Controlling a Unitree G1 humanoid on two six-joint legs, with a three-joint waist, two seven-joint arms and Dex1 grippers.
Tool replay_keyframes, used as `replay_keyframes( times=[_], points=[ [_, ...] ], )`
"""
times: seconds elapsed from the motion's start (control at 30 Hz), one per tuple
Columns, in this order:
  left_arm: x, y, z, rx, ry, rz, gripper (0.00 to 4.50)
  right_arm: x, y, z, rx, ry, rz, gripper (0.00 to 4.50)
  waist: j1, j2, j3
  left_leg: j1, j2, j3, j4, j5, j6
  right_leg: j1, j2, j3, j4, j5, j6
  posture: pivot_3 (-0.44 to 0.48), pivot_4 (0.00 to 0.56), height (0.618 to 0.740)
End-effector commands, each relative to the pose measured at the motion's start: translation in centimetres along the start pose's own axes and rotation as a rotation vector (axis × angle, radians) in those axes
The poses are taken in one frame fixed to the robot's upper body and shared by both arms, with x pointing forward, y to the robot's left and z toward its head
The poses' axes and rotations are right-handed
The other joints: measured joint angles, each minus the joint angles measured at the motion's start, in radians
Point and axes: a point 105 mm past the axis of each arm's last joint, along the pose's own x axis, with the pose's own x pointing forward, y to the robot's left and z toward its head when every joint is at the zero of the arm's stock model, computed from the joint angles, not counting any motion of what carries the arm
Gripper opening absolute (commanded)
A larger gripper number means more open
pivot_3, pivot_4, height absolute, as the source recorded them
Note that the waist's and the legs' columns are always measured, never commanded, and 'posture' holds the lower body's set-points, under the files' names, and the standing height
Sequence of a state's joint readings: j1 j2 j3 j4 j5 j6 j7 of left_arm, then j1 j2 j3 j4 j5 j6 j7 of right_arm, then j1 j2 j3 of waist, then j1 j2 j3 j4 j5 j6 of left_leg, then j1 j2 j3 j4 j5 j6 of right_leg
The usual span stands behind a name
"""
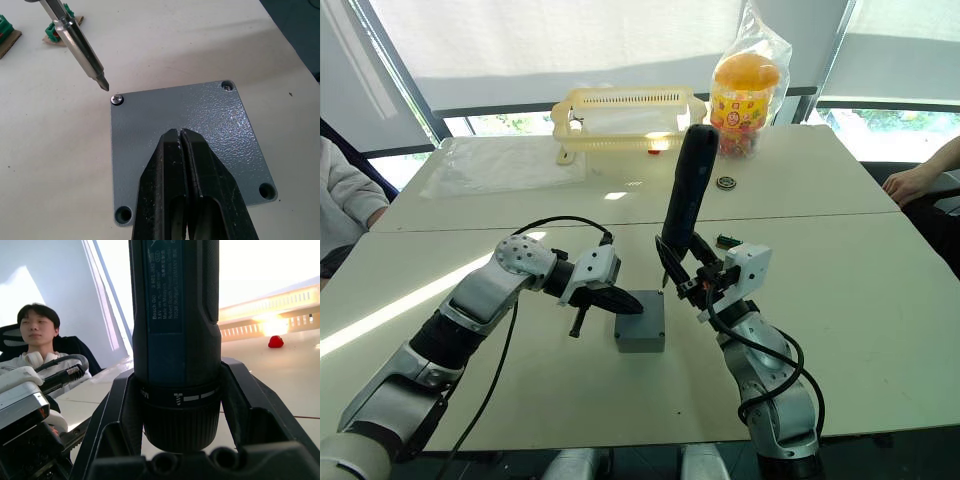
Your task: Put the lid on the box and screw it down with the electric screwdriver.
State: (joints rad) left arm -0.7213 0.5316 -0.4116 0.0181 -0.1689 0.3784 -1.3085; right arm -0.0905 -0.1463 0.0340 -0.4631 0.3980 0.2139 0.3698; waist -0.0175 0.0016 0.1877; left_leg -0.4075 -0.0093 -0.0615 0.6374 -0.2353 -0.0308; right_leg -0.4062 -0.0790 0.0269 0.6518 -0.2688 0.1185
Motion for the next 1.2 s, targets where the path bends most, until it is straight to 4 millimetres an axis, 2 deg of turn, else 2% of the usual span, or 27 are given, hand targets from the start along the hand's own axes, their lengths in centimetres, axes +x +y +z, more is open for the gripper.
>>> replay_keyframes(
  times=[0.03,0.7,1.2],
  points=[
    [0.0,-0.1,-1.0,-0.013,0.055,-0.003,0.00,0.3,0.7,1.7,-0.016,-0.075,0.034,1.77,0.000,0.000,0.000,0.000,0.000,0.000,0.000,0.000,0.000,0.000,0.000,0.000,0.000,0.000,0.000,0.000,0.150,0.740],
    [0.0,-0.2,-1.1,-0.011,0.060,-0.004,0.00,0.0,0.9,0.8,-0.019,-0.046,0.046,1.77,0.000,0.000,0.000,0.000,0.000,0.000,0.000,0.000,0.000,0.000,0.000,0.000,0.000,0.000,0.000,0.000,0.150,0.740],
    [0.0,-0.2,-1.4,0.001,0.071,-0.002,0.00,-0.2,0.9,-1.1,-0.065,0.003,0.062,1.77,0.000,-0.003,-0.002,0.001,0.000,0.000,0.000,0.000,0.000,0.001,0.000,0.000,0.000,0.000,0.000,0.000,0.150,0.740]
  ],
)
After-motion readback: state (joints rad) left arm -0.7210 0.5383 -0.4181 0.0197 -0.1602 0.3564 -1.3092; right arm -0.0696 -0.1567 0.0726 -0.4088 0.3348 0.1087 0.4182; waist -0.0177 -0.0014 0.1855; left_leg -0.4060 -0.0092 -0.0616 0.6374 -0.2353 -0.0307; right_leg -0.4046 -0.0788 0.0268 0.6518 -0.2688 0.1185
